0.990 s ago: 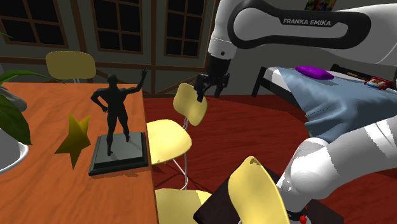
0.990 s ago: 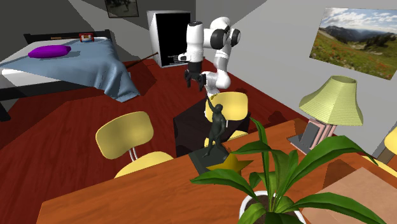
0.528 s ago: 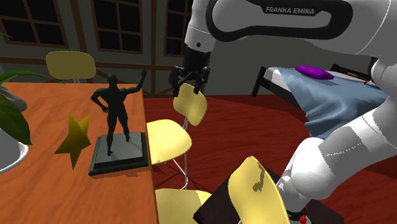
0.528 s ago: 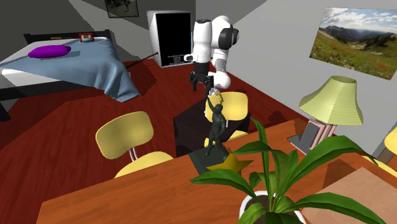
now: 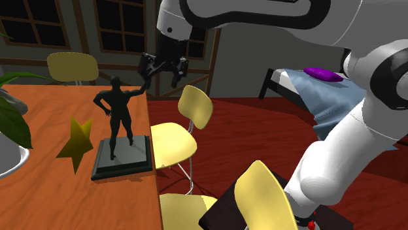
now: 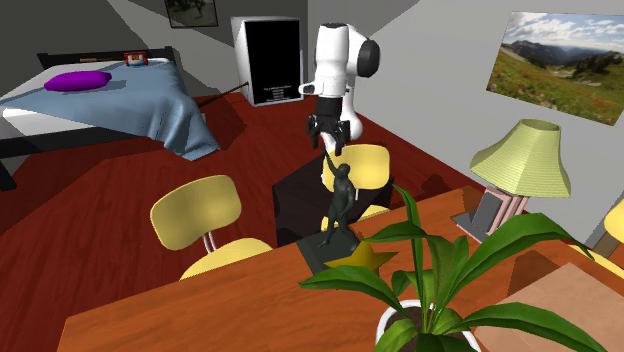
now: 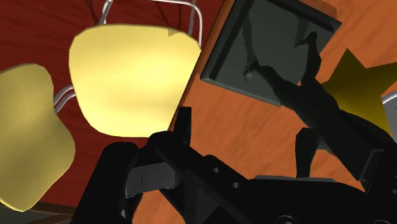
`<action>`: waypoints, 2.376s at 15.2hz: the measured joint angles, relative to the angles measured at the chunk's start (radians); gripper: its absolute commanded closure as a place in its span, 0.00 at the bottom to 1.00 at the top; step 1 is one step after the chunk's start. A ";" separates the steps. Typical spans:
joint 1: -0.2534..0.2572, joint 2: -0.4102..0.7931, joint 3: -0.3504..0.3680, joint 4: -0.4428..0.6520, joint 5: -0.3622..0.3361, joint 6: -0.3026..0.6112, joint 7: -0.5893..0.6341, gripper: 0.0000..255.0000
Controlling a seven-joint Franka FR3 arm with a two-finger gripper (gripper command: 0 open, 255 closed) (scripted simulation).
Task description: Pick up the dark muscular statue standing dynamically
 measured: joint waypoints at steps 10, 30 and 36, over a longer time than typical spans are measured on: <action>0.103 0.345 0.098 0.475 -0.198 -0.074 0.206 0.00; 0.103 0.332 0.100 0.388 -0.202 0.031 0.224 1.00; 0.119 0.379 0.102 0.493 -0.219 -0.055 0.226 1.00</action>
